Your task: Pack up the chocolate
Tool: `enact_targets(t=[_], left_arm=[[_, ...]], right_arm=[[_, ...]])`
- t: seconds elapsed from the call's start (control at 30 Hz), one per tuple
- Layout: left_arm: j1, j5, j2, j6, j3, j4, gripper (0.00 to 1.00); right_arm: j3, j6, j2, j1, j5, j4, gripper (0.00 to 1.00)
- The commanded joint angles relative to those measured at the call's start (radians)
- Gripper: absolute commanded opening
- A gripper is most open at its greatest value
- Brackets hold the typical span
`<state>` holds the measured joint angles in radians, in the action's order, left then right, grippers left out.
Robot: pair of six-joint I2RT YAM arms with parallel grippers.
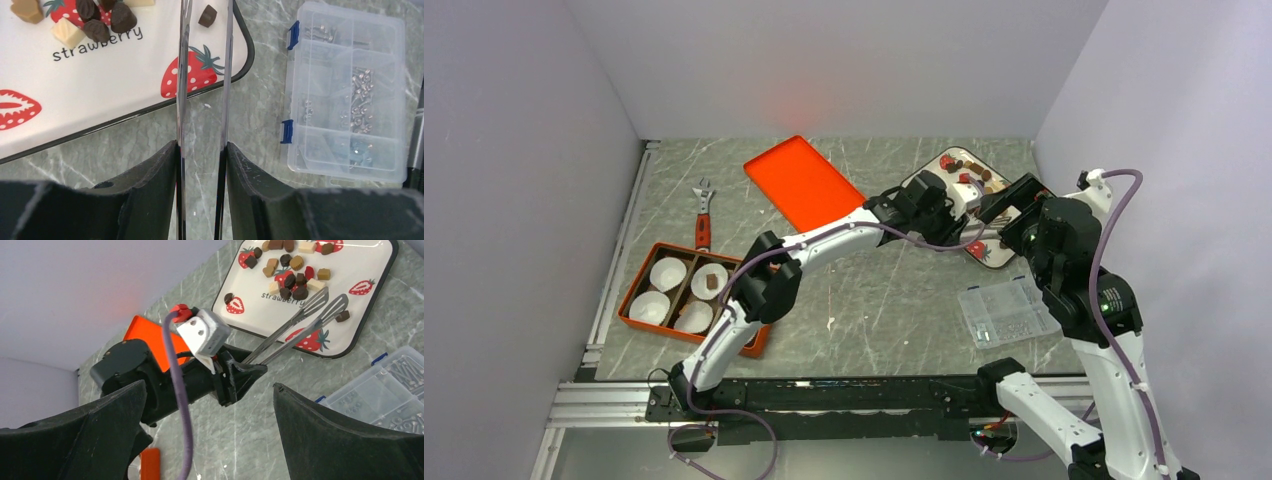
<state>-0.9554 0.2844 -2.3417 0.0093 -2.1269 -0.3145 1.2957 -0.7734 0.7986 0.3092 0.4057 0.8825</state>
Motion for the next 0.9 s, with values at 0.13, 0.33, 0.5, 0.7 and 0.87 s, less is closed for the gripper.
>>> enact_targets(t=[0.13,0.33,0.5,0.7,0.87], left_arm=[[-0.005,0.065,-0.067,0.097,-0.081,0.074,0.43],[-0.006,0.062,-0.114,0.113,-0.114,0.074,0.43],[-0.009,0.061,-0.128,0.118,-0.117,0.08,0.44],[-0.008,0.066,-0.153,0.125,-0.136,0.073,0.44],[-0.01,0.064,-0.162,0.132,-0.137,0.073,0.43]], right_arm=[[0.031,0.028,0.005,0.003,-0.027,0.0,1.0],[0.029,0.033,0.01,0.004,-0.033,0.003,1.0],[0.023,0.036,0.014,0.002,-0.034,-0.001,1.0],[0.015,0.037,0.025,0.004,-0.045,-0.003,1.0],[0.01,0.037,0.028,0.004,-0.048,-0.008,1.0]])
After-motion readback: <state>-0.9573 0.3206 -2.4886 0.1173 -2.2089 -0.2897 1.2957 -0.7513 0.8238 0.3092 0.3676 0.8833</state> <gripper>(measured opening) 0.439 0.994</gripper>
